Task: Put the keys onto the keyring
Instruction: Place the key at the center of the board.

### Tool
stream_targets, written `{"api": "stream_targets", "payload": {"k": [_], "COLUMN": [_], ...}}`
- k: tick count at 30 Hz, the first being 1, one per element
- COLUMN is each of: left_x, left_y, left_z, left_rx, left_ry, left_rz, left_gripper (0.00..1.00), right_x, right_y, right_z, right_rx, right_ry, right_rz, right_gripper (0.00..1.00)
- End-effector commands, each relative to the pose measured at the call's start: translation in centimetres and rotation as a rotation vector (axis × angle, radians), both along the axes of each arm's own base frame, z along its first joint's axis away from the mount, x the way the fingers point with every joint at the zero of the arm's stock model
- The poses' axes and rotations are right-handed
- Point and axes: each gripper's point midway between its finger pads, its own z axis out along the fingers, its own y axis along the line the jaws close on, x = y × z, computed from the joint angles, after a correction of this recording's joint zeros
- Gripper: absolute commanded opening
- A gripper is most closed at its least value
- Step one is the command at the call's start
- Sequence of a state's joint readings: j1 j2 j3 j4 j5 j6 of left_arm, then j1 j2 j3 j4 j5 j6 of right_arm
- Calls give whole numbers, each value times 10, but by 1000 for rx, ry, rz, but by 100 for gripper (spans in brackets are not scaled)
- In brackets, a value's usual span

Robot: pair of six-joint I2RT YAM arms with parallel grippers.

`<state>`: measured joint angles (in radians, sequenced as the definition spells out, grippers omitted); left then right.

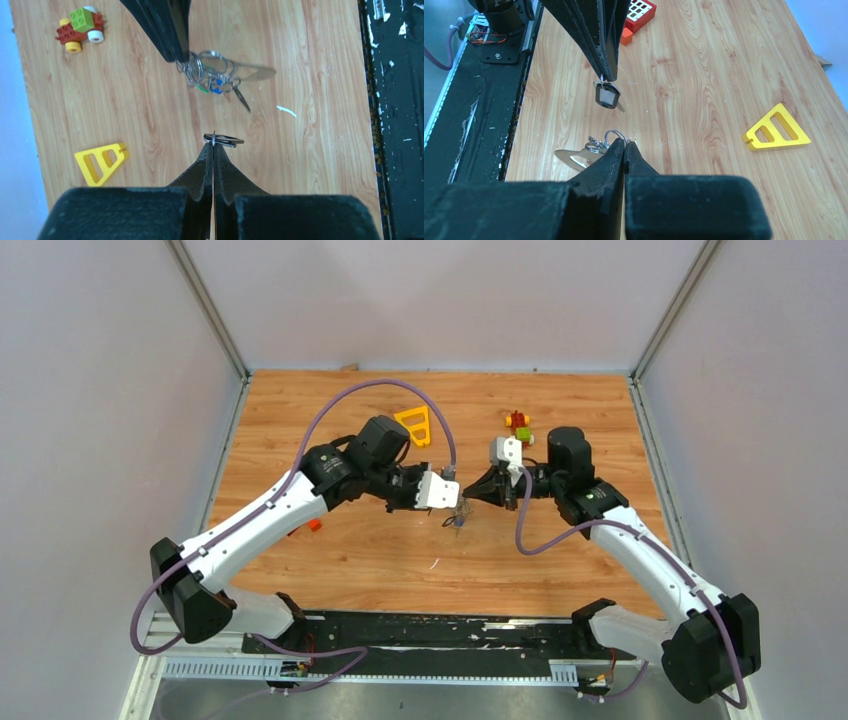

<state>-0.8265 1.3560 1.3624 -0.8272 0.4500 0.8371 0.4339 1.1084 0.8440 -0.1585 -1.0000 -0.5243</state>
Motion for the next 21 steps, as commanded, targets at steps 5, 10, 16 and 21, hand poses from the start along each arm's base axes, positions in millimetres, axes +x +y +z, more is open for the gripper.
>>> {"api": "stream_targets", "payload": {"k": [5, 10, 16, 21], "left_x": [3, 1, 7, 31], "left_y": [3, -8, -7, 21], "left_z": [7, 11, -7, -53], "left_rx": [-71, -151, -110, 93], "left_ry": [-81, -128, -113, -161], "left_rz": [-10, -65, -46, 63], "left_gripper": [0, 0, 0, 0], "right_x": [-8, -6, -1, 3], "right_y": [0, -1, -3, -13], "right_z": [23, 24, 14, 16], "right_rx": [67, 92, 94, 104], "right_ry": [-54, -8, 64, 91], "right_rz": [77, 82, 73, 50], "right_gripper": [0, 0, 0, 0]}}
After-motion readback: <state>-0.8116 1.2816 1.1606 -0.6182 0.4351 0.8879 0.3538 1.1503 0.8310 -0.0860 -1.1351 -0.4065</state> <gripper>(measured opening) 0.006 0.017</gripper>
